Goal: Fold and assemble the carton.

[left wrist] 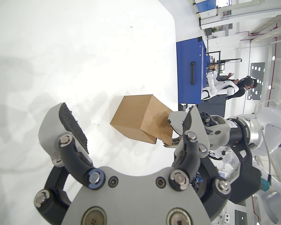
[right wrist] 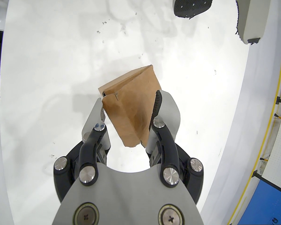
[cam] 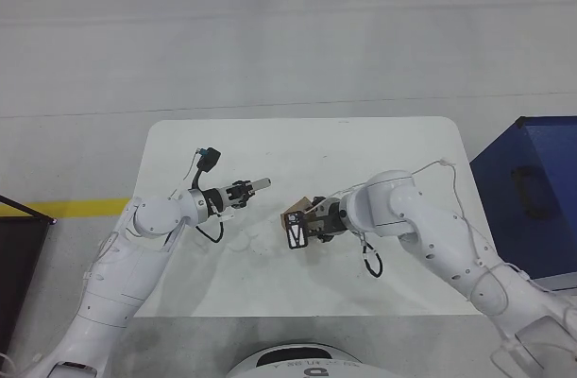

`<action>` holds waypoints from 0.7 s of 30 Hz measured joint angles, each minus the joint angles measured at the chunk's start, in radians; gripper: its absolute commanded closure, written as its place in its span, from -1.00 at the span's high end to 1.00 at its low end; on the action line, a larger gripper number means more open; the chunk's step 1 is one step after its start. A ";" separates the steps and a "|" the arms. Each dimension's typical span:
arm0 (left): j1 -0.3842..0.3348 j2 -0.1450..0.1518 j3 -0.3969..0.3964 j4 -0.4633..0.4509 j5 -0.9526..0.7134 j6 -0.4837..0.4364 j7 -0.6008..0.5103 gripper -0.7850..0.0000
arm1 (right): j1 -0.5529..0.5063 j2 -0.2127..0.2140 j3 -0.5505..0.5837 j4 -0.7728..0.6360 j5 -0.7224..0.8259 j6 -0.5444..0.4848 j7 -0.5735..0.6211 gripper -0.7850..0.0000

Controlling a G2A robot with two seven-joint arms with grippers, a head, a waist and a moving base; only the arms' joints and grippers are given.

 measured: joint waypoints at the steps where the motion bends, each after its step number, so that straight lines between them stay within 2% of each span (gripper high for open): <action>1: 0.000 0.000 0.000 0.000 0.000 0.000 0.000 1.00 | 0.010 0.001 -0.010 0.006 0.009 0.005 0.005 -0.17; 3: 0.000 0.000 0.000 0.000 0.000 0.000 0.000 1.00 | 0.035 0.001 -0.034 0.017 0.029 0.015 0.016 -0.55; 6: 0.000 0.000 0.000 0.000 0.000 0.000 0.000 1.00 | 0.067 -0.001 -0.065 0.032 0.056 0.031 0.031 -0.64; 8: 0.000 0.000 0.000 0.000 0.000 0.000 0.000 1.00 | 0.084 -0.002 -0.081 0.040 0.070 0.041 0.041 -0.86; 11: 0.000 0.000 0.000 0.000 0.000 0.000 0.000 1.00 | 0.106 -0.005 -0.101 0.051 0.089 0.056 0.056 -0.97; 14: 0.000 0.000 0.000 0.000 0.000 0.000 0.000 1.00 | 0.119 -0.007 -0.114 0.056 0.102 0.070 0.069 -0.95; 17: 0.000 0.000 0.000 0.000 0.000 0.000 0.000 1.00 | 0.121 -0.008 -0.120 0.050 0.102 0.086 0.085 -0.71; 19: 0.000 0.000 0.000 0.000 0.000 0.000 0.000 1.00 | 0.113 -0.007 -0.122 0.034 0.096 0.100 0.095 -0.71; 21: 0.000 0.000 0.000 0.000 0.000 0.000 0.000 1.00 | 0.103 -0.003 -0.118 0.014 0.081 0.115 0.104 -0.45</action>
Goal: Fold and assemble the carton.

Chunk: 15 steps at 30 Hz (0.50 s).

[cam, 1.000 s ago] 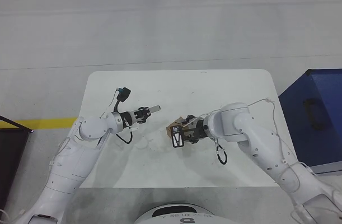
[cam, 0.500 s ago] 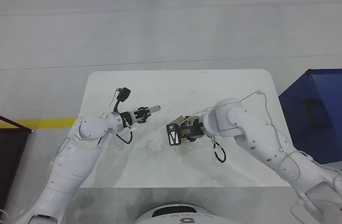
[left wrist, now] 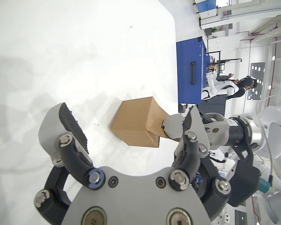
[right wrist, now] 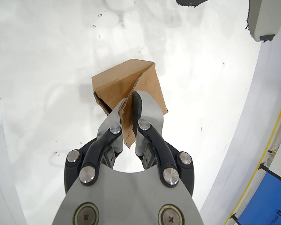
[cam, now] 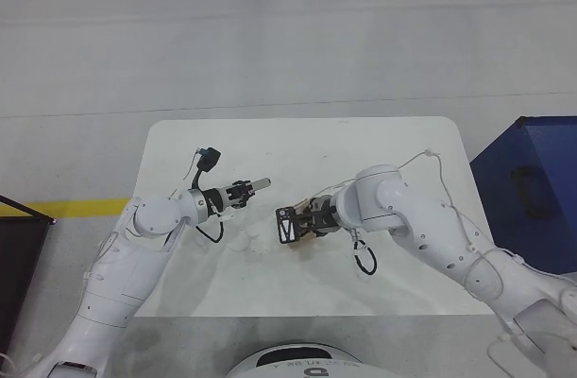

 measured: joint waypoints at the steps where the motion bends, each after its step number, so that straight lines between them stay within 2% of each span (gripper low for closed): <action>1: 0.000 0.000 0.000 0.000 0.000 0.000 0.000 1.00 | -0.006 0.002 0.003 -0.011 -0.008 0.006 0.002 -0.22; 2: 0.000 0.000 0.000 0.000 0.000 0.000 0.000 1.00 | -0.013 0.005 0.008 -0.023 -0.015 0.012 0.003 -0.12; 7: 0.000 0.000 0.000 0.000 0.000 0.000 0.000 1.00 | -0.075 0.026 0.046 -0.112 -0.037 0.027 -0.024 0.03; 8: 0.000 0.000 0.000 0.000 0.000 0.000 0.000 1.00 | -0.089 0.031 0.055 -0.128 -0.043 0.028 -0.039 0.14; 9: 0.000 0.000 0.000 0.000 0.000 0.000 0.000 1.00 | -0.108 0.037 0.071 -0.147 -0.054 0.030 -0.068 0.33; 12: 0.000 0.000 0.000 0.000 0.000 0.000 0.000 1.00 | -0.168 0.053 0.129 -0.188 -0.105 0.065 -0.185 0.29; 15: 0.003 -0.001 0.003 -0.002 -0.005 -0.004 0.001 1.00 | -0.263 0.073 0.206 -0.209 -0.183 0.146 -0.355 0.42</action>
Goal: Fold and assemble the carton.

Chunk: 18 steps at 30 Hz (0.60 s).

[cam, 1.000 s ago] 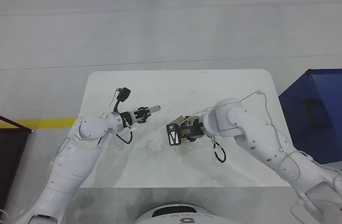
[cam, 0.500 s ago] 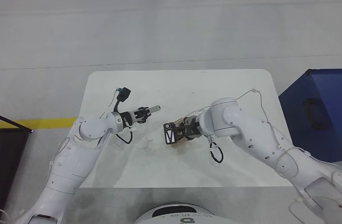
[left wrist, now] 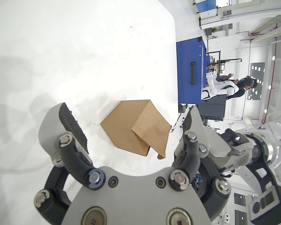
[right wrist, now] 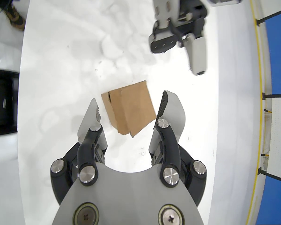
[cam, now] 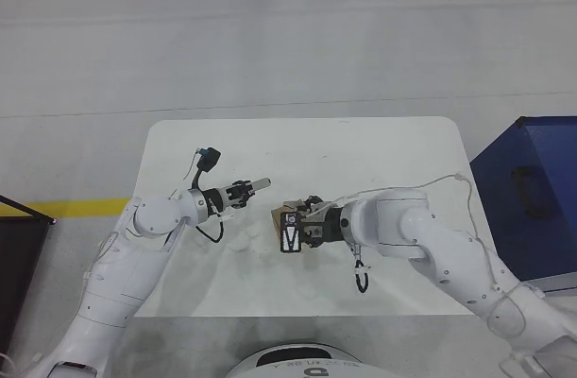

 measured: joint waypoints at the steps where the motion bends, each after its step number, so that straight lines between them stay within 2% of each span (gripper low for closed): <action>1: 0.004 -0.001 0.005 -0.001 -0.011 -0.008 0.000 1.00 | -0.035 0.006 0.025 0.000 -0.025 0.032 -0.057 0.44; 4: -0.003 -0.007 0.028 0.027 -0.055 -0.031 -0.006 1.00 | -0.166 0.027 0.105 0.021 -0.096 0.131 -0.254 0.38; 6: -0.020 -0.013 0.048 0.059 -0.060 -0.047 -0.008 1.00 | -0.254 0.040 0.153 0.037 -0.135 0.178 -0.376 0.26; 9: -0.053 -0.020 0.076 0.110 -0.083 -0.067 -0.018 1.00 | -0.355 0.055 0.206 0.055 -0.176 0.198 -0.496 0.27; 13: -0.103 -0.029 0.121 0.171 -0.059 -0.084 -0.052 1.00 | -0.426 0.064 0.246 0.056 -0.194 0.194 -0.561 0.32; 15: -0.126 -0.034 0.143 0.196 -0.070 -0.104 -0.077 1.00 | -0.446 0.066 0.258 0.054 -0.196 0.195 -0.583 0.44; 18: -0.147 -0.040 0.159 0.225 -0.110 -0.151 -0.113 0.95 | -0.461 0.065 0.267 0.058 -0.193 0.204 -0.606 0.42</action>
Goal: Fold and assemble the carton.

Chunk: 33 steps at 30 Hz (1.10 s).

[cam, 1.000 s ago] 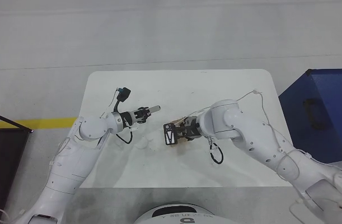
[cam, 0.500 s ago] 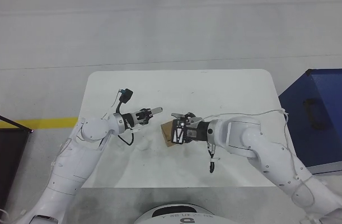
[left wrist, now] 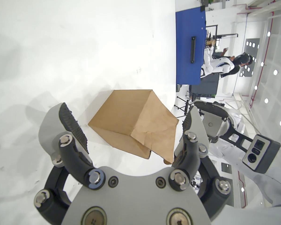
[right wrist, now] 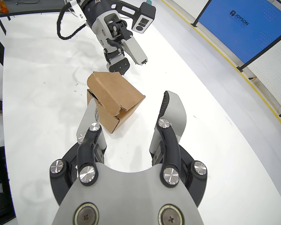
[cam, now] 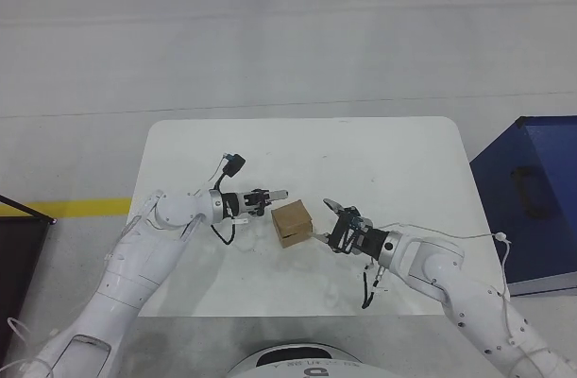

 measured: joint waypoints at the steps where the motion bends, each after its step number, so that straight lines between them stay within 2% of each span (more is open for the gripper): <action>1: -0.005 -0.001 0.002 0.009 -0.009 -0.017 -0.005 0.88 | -0.003 -0.001 0.001 0.002 0.001 0.002 -0.005 0.42; 5: -0.017 -0.005 0.013 0.041 -0.023 -0.083 -0.005 0.82 | -0.007 -0.004 0.001 0.010 0.004 0.000 -0.010 0.36; 10: -0.037 -0.015 0.045 0.067 -0.010 -0.115 0.009 0.66 | -0.001 -0.010 -0.010 0.013 0.007 -0.007 -0.002 0.08; 14: -0.054 -0.024 0.079 0.075 -0.011 -0.117 0.001 0.56 | 0.007 -0.016 -0.019 0.022 0.008 -0.004 0.002 0.15; 21: -0.065 -0.031 0.100 0.091 -0.016 -0.124 -0.003 0.66 | 0.021 -0.024 -0.039 0.043 0.005 -0.019 0.044 0.17; 22: -0.065 -0.031 0.100 0.092 -0.015 -0.125 -0.005 0.66 | 0.024 -0.025 -0.040 0.045 0.007 -0.024 0.051 0.12; 26: -0.065 -0.030 0.104 0.087 -0.006 -0.125 -0.014 0.65 | 0.032 -0.029 -0.043 0.051 0.014 -0.031 0.064 0.17; 33: -0.061 -0.028 0.106 0.075 0.003 -0.119 -0.020 0.58 | 0.050 -0.038 -0.055 0.071 0.019 -0.038 0.080 0.11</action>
